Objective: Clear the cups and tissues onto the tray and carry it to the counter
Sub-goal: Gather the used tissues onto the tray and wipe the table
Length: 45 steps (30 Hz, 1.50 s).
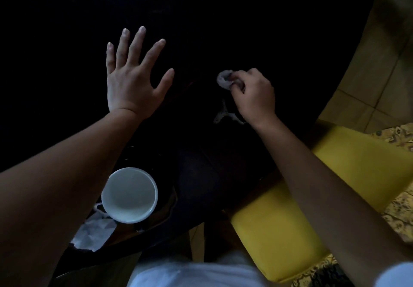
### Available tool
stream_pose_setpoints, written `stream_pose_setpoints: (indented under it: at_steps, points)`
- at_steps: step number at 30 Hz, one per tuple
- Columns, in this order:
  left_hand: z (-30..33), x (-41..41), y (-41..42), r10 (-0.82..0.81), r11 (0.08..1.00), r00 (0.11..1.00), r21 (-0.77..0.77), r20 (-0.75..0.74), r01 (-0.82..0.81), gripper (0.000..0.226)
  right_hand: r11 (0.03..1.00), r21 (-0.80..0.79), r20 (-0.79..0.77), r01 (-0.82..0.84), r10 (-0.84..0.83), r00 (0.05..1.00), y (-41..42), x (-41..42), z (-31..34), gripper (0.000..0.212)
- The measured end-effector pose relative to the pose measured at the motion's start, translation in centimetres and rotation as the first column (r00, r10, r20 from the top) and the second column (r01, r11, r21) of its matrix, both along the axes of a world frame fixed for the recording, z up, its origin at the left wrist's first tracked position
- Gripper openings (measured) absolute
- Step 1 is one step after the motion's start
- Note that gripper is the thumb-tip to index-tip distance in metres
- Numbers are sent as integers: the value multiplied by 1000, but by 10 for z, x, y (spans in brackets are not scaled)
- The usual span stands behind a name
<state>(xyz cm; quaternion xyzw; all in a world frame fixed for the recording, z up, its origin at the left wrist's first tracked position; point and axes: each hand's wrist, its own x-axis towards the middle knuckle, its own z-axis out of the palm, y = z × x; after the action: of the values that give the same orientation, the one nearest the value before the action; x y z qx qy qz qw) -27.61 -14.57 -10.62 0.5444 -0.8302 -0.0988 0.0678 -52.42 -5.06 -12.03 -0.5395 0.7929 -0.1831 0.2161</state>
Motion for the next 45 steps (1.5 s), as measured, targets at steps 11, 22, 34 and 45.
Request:
stream_pose_setpoints:
  at_steps: [11,22,34,45]
  points:
    - [1,0,0,3,1000,1000,-3,-9,-3,62,999,-50,67,-9,12,998,46,-11,14,22]
    - [1,1,0,1,1000,1000,3,6,-1,63,988,12,29,-152,151,988,27,7,6,24]
    - [1,3,2,-7,1000,1000,-4,-11,7,62,1000,-2,-90,-10,10,996,47,-33,3,24]
    - [0,3,0,-2,1000,1000,-5,-12,2,62,981,-25,-7,195,-195,981,111,-49,13,14]
